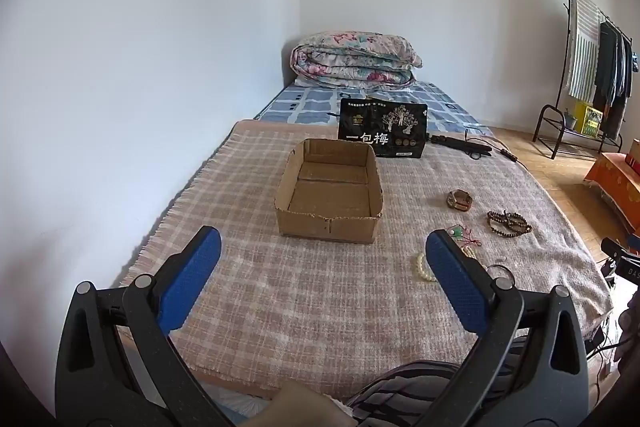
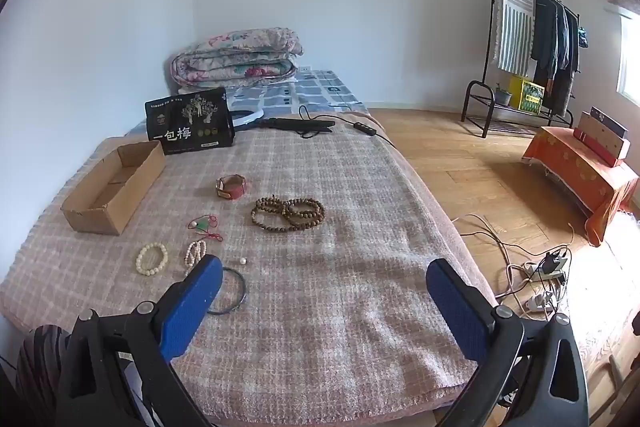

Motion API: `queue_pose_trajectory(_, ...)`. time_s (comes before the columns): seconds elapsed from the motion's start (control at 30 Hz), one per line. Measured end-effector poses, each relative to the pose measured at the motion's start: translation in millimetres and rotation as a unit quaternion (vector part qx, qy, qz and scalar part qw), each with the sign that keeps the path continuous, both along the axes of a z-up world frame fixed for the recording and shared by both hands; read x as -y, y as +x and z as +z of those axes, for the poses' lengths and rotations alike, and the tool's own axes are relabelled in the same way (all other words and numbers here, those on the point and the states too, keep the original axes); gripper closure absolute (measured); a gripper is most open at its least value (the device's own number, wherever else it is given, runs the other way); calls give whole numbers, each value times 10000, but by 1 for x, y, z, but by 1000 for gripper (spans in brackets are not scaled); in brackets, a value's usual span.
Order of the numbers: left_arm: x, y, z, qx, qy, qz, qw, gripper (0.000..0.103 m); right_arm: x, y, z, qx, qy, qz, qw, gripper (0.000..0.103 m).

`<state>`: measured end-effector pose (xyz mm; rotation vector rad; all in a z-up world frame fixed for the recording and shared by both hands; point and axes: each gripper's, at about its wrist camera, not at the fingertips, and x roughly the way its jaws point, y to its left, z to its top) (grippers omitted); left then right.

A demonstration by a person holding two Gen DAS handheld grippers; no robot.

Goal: Organize jewelry

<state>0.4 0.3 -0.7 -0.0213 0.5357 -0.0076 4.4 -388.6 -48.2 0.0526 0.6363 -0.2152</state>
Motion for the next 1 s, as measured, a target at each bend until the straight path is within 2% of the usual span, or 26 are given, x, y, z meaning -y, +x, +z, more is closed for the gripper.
queue_pose_trajectory(0.23, 1, 2, -1, 11, -2, 7, 10000, 0, -5, -3, -3, 85, -18, 5, 10000, 0)
queue_pose_trajectory(0.37, 6, 3, 0, 37, 34, -10, 10000, 0, 2, -1, 9, 72, -11, 36, 10000, 0)
queue_pose_trajectory(0.4, -3, 5, 12, 40, -19, 19, 10000, 0, -4, -3, 11, 88, -34, 31, 10000, 0)
queue_pose_trajectory(0.47, -5, 4, 17, 52, -37, 26, 10000, 0, -5, -3, 13, 79, -31, 47, 10000, 0)
queue_pose_trajectory(1.0, -5, -1, 23, 145, -64, 91, 9998, 0, -5, 1, 4, 68, 30, 42, 10000, 0)
